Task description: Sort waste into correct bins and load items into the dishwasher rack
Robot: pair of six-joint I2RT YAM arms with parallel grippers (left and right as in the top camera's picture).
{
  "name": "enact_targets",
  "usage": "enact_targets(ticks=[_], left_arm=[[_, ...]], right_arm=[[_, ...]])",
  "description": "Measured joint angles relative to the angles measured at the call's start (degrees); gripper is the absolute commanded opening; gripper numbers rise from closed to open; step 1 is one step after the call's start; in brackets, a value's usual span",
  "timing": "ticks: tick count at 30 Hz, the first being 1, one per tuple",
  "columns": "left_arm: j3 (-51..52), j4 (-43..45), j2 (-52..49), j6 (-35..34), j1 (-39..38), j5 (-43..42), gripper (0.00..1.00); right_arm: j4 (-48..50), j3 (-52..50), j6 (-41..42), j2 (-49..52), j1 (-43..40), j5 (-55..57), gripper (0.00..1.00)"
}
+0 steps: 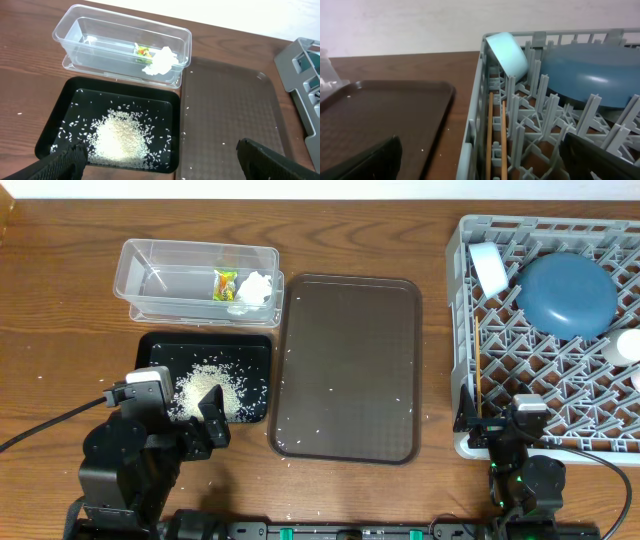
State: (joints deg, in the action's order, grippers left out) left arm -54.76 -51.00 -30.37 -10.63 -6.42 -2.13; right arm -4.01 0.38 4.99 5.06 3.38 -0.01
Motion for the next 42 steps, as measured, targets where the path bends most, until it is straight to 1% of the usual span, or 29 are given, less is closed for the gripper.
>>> enact_targets(ticks=[35,38,42], left_arm=[[0.0,-0.02,0.0,0.0,0.0,0.0,0.98],[0.0,-1.53,0.09,0.02,0.07,0.57,0.98],[2.91,0.42,2.73,0.13,1.81,0.9,0.98]], right_arm=[[0.0,0.0,0.0,0.13,0.0,0.0,0.99],[0.0,0.0,0.0,0.13,0.0,0.0,0.99],[0.0,0.0,0.0,0.15,0.0,0.02,0.99]])
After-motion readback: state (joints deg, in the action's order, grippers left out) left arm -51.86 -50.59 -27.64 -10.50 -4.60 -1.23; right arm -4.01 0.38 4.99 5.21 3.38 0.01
